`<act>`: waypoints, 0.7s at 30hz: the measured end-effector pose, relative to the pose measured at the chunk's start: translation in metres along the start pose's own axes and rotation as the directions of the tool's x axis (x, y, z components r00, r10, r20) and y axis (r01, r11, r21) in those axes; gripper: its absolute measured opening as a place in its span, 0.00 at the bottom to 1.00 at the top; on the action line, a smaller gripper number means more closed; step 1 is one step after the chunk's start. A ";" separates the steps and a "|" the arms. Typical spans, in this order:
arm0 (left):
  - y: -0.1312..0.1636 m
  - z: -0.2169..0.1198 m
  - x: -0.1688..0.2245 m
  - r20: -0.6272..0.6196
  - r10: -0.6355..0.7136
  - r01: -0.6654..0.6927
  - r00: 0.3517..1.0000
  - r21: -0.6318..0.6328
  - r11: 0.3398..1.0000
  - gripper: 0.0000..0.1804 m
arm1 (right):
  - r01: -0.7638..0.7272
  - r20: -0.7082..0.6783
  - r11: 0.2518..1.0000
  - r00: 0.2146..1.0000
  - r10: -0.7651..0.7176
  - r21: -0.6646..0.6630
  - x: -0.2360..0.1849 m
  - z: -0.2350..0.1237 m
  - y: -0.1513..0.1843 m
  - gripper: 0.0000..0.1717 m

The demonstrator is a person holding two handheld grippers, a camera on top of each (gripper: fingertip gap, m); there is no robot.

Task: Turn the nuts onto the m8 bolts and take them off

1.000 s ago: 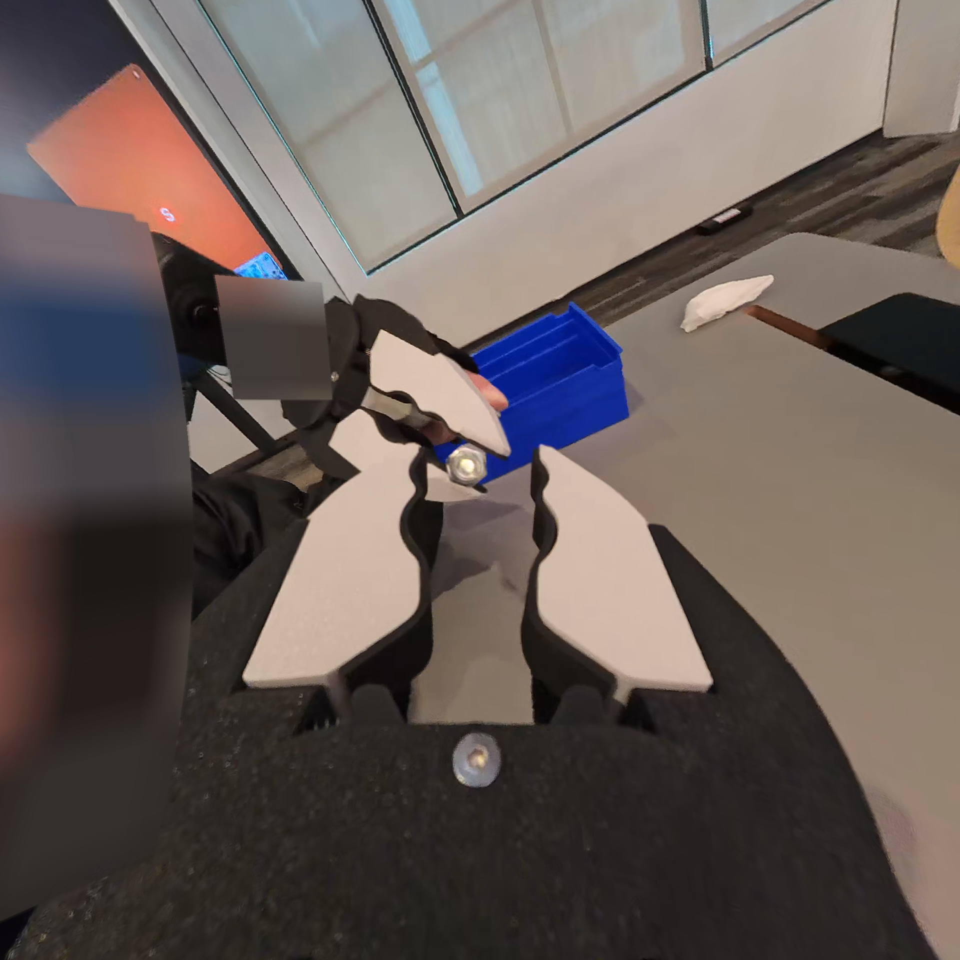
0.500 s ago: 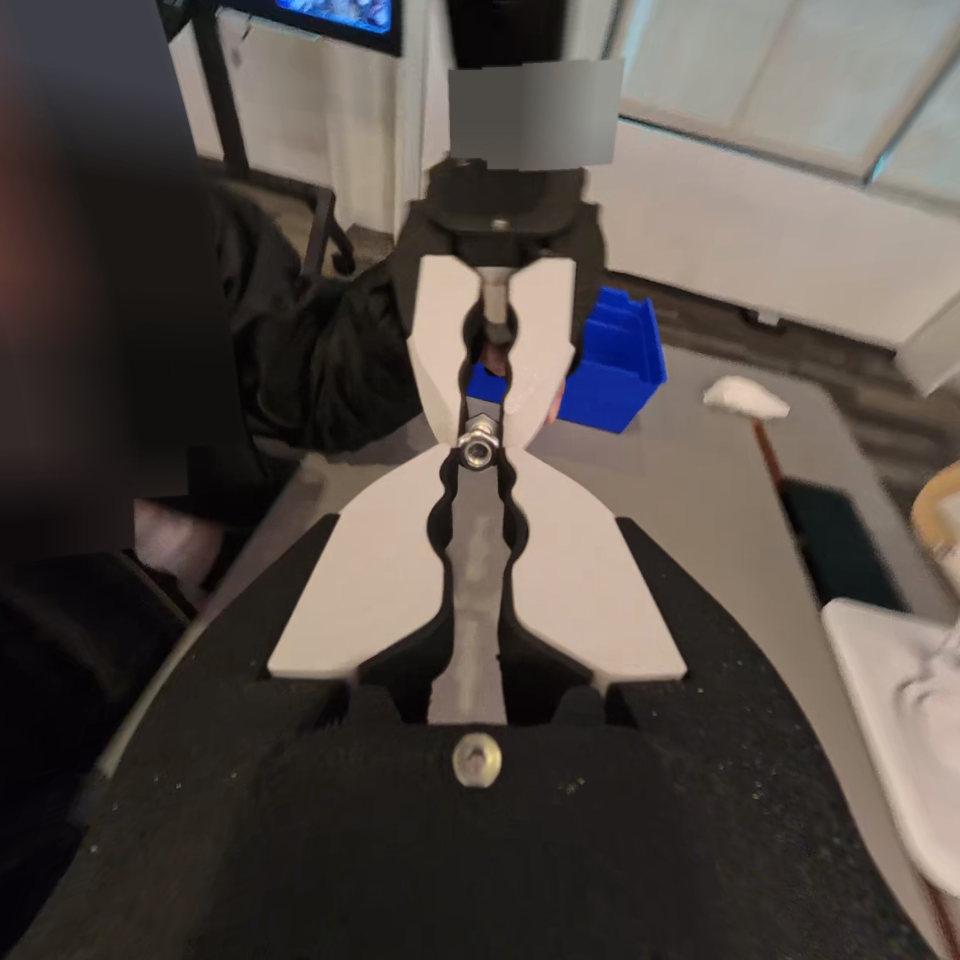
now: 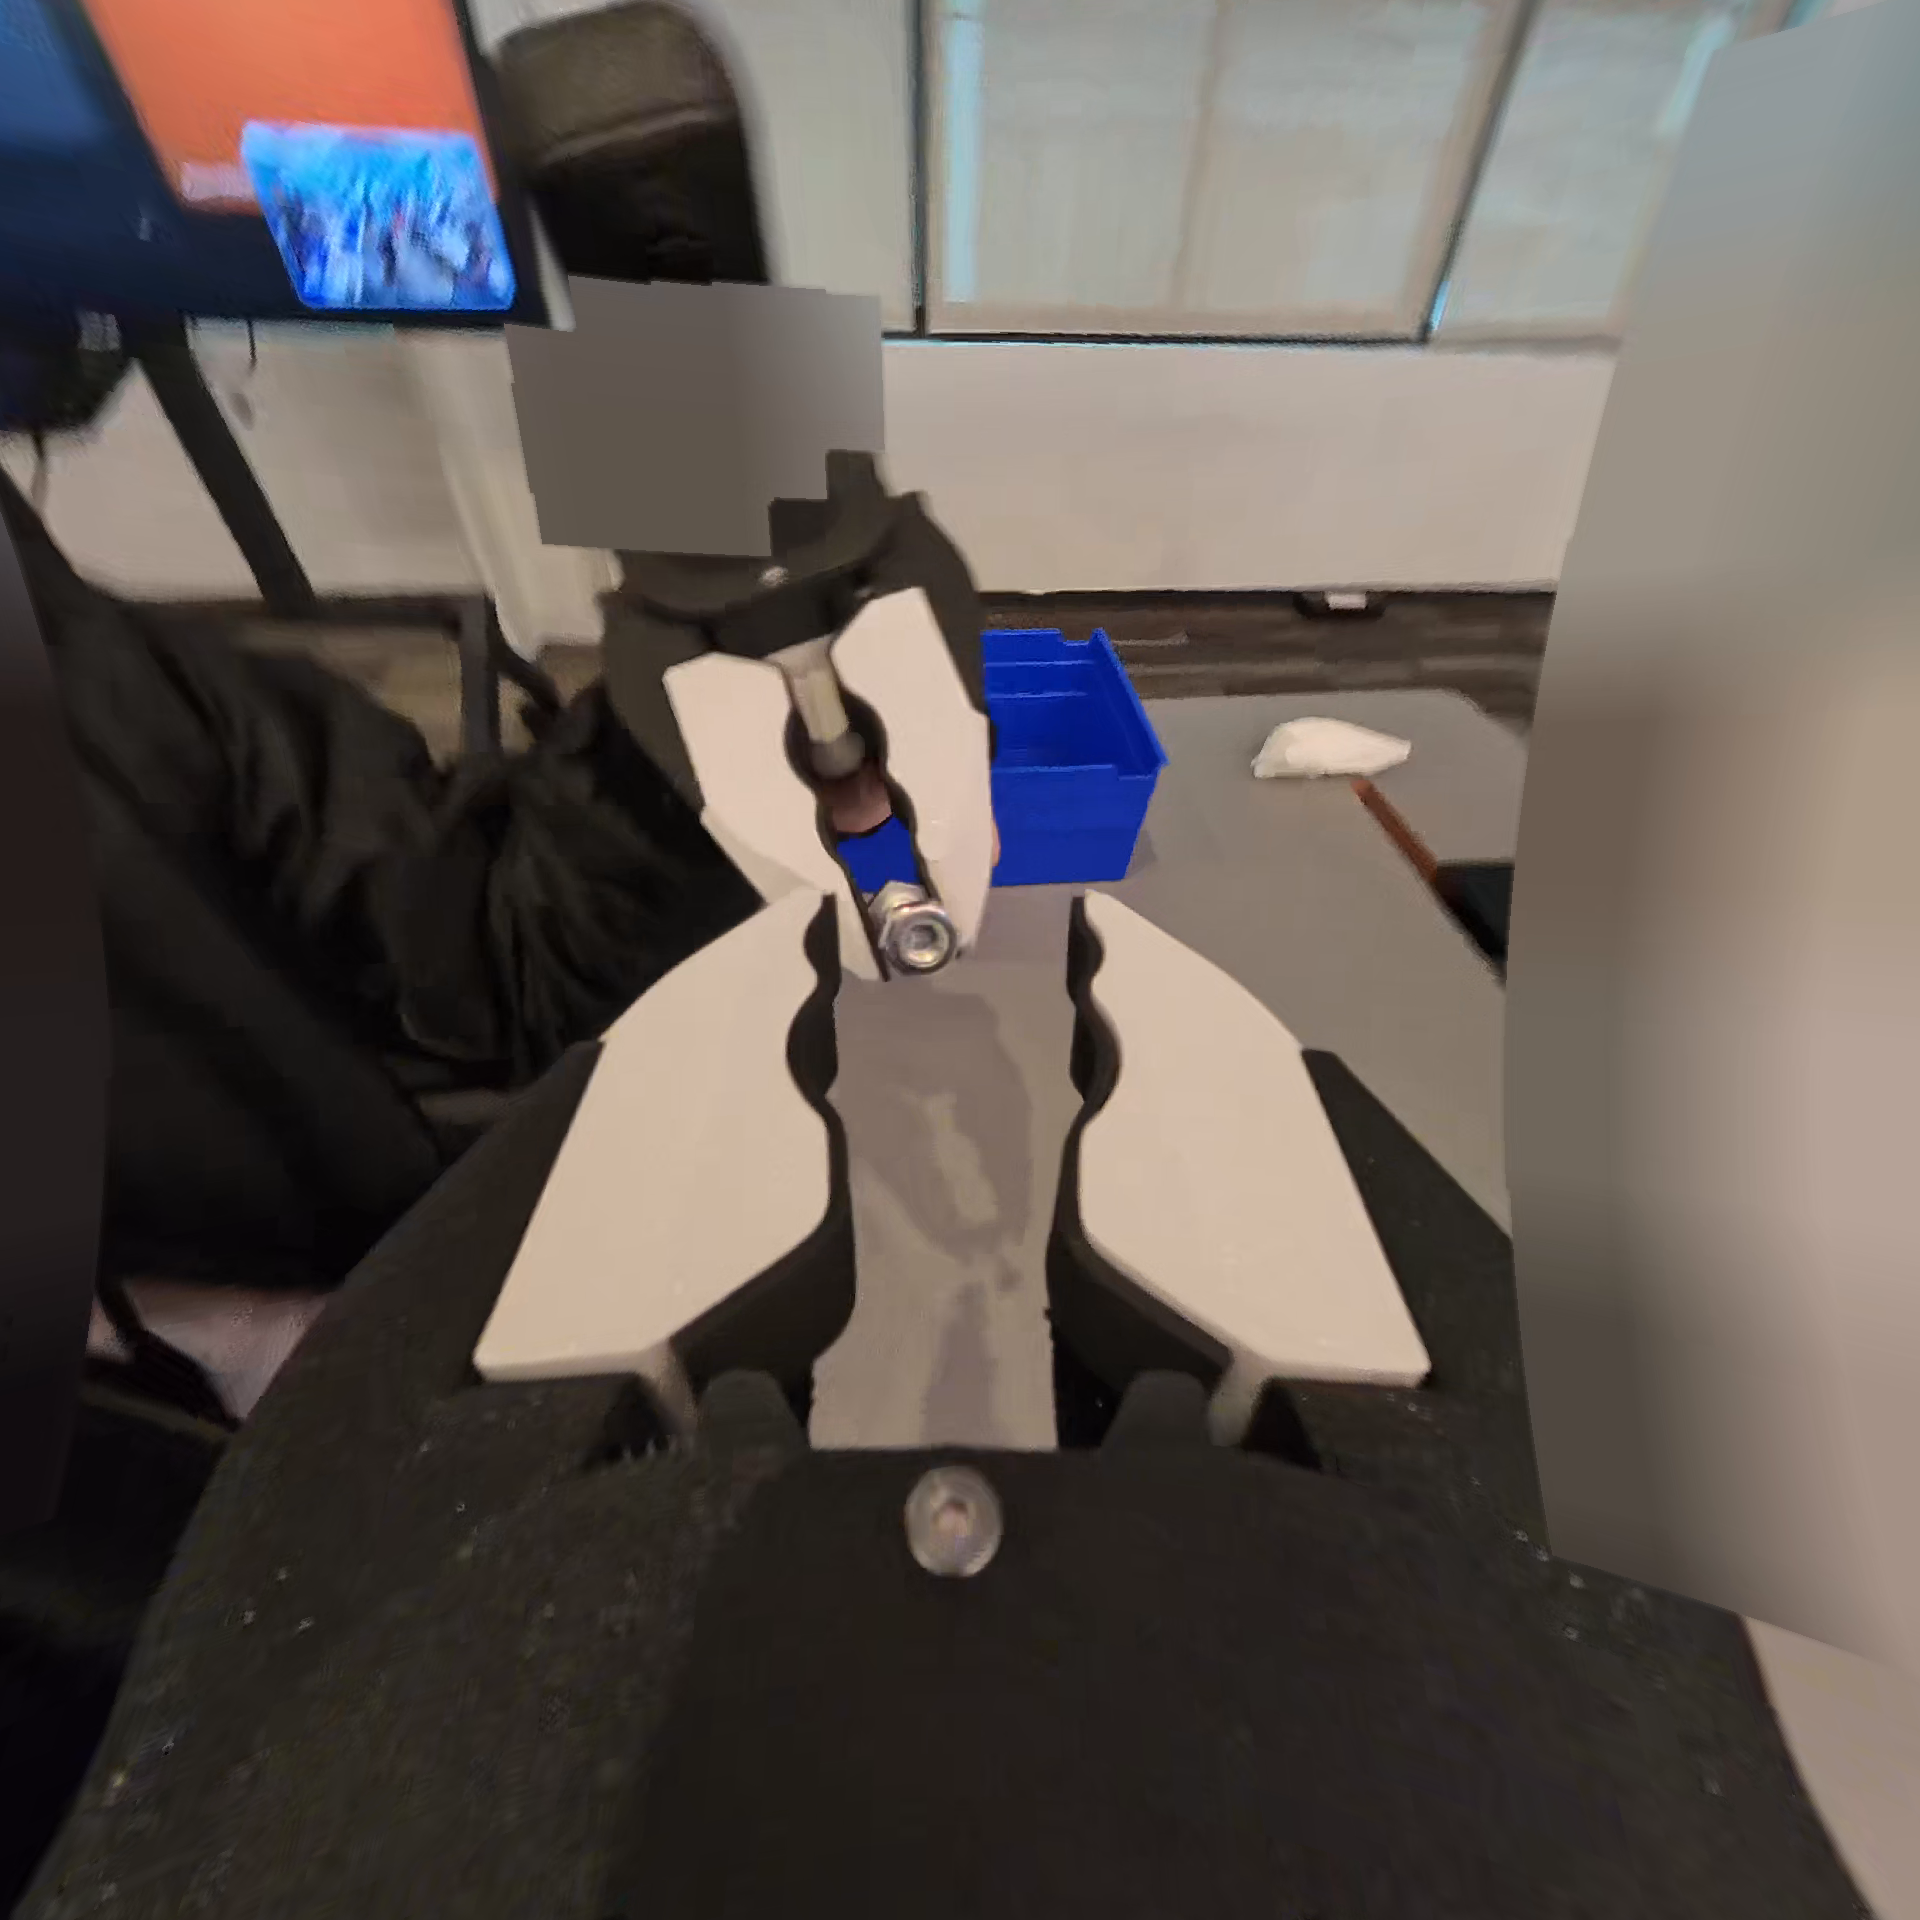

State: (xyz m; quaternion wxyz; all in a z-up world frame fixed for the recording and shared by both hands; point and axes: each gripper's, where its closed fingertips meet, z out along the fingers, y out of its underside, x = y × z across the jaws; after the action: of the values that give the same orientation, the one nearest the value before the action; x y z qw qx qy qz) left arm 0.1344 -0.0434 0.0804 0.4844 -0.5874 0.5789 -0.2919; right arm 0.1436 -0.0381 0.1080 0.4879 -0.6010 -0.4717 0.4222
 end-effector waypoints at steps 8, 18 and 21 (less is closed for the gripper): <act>0.003 0.001 -0.023 0.240 0.168 -0.152 0.956 -0.085 0.985 0.08 | -0.521 0.086 0.853 0.852 0.517 0.038 0.018 0.008 0.004 0.20; 0.007 0.006 -0.025 0.282 0.237 -0.201 0.930 -0.149 0.968 0.08 | -0.561 0.072 0.827 0.825 0.561 -0.013 0.017 0.014 0.012 0.08; 0.008 0.007 -0.021 0.244 0.216 -0.188 0.945 -0.135 0.973 0.08 | -0.490 0.070 0.870 0.867 0.493 -0.049 0.013 0.012 0.014 0.08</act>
State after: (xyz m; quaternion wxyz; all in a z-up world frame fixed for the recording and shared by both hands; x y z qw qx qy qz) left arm 0.1343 -0.0205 0.0752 0.5497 -0.5834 0.5836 -0.1298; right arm 0.1363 -0.0243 0.0917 0.3361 -0.6910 -0.3288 0.5490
